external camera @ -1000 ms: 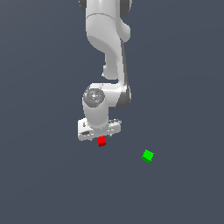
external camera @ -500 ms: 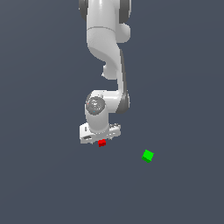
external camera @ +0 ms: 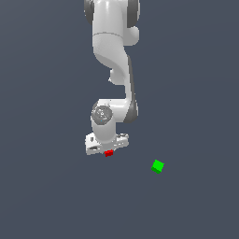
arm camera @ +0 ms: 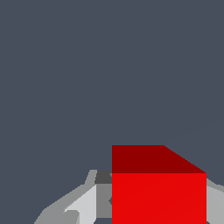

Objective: Stack the red cube on top of the green cube.

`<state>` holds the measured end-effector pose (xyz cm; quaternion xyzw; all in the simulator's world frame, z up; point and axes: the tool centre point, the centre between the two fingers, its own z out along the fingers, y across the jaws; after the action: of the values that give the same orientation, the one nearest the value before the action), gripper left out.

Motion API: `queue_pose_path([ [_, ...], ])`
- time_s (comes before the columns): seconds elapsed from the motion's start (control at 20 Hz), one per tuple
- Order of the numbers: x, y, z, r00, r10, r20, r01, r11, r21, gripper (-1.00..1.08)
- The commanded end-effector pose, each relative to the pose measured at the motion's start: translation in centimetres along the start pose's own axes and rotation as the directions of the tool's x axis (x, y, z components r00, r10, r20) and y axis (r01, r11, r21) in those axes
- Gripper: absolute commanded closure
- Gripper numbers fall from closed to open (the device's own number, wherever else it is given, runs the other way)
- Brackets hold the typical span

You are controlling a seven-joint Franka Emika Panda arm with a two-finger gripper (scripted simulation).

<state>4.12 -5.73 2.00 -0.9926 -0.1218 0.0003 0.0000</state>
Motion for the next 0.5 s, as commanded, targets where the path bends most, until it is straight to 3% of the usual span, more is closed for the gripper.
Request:
queue_pose_path([
  [0.0,0.03,-0.01,0.01,1.000,0.000,-0.001,0.000,1.000,0.000,1.08],
  [0.45,-0.01,-0.02,-0.48,1.000,0.000,-0.001,0.000,1.000,0.000,1.08],
])
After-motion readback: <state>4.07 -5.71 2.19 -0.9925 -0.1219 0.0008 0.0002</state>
